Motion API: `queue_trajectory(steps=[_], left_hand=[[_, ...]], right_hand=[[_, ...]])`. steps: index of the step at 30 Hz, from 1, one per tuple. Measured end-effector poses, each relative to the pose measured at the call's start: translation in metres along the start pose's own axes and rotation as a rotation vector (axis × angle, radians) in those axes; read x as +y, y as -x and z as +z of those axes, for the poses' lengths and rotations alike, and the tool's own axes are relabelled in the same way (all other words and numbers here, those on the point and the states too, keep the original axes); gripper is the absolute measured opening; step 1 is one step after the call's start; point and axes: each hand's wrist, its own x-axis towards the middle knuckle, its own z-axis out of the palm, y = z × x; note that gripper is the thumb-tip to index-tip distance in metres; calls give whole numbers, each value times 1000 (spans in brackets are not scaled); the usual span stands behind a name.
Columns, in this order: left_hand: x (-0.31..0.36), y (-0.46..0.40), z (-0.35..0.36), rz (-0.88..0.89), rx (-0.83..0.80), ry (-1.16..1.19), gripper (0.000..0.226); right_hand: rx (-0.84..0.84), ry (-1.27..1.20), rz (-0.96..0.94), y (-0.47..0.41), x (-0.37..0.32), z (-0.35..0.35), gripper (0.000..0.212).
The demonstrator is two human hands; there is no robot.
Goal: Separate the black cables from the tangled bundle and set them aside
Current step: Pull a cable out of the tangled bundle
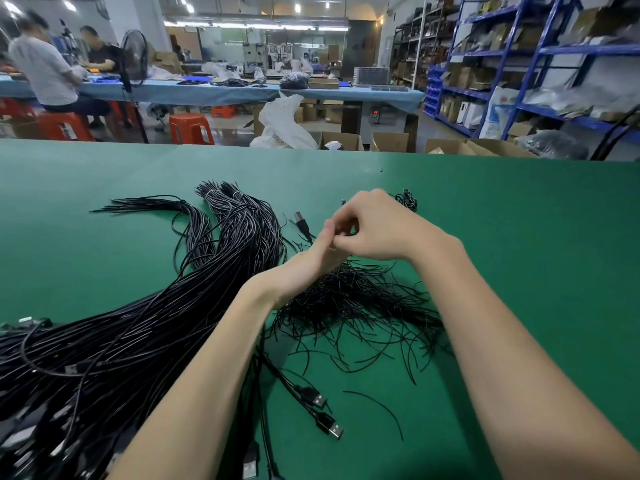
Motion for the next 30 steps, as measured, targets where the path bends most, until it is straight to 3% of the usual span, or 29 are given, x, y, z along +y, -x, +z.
queue_trajectory(steps=[2, 5, 7, 10, 13, 15, 18, 22, 25, 28, 30], left_hand=[[-4, -2, -2, 25, 72, 20, 92], [3, -4, -3, 134, 185, 175, 79], [11, -3, 4, 231, 155, 302, 75], [22, 1, 15, 292, 68, 438, 73], [25, 5, 16, 320, -36, 507, 74], [23, 7, 13, 313, -139, 484, 77], [19, 11, 9, 213, -251, 404, 82], [20, 11, 17, 49, -354, 208, 87], [17, 6, 22, -17, -311, 123, 86], [15, 6, 18, -43, -138, 254, 73], [14, 7, 14, 40, -64, 321, 64]], right_hand=[[38, -203, 17, 10, 3, 1, 19], [55, -692, 25, 26, 9, 18, 13], [17, -896, 69, 34, 15, 37, 9], [-74, -998, 166, 40, 26, 60, 18], [-163, -935, 239, 40, 38, 69, 32], [-158, -758, 259, 37, 43, 69, 40], [-204, -489, 210, 28, 51, 56, 30], [-281, -67, 175, 3, 48, 22, 41], [-252, 56, 152, -13, 28, 1, 32], [-144, 75, 165, -13, 9, -10, 28], [-20, 7, 165, -7, 3, -10, 22]])
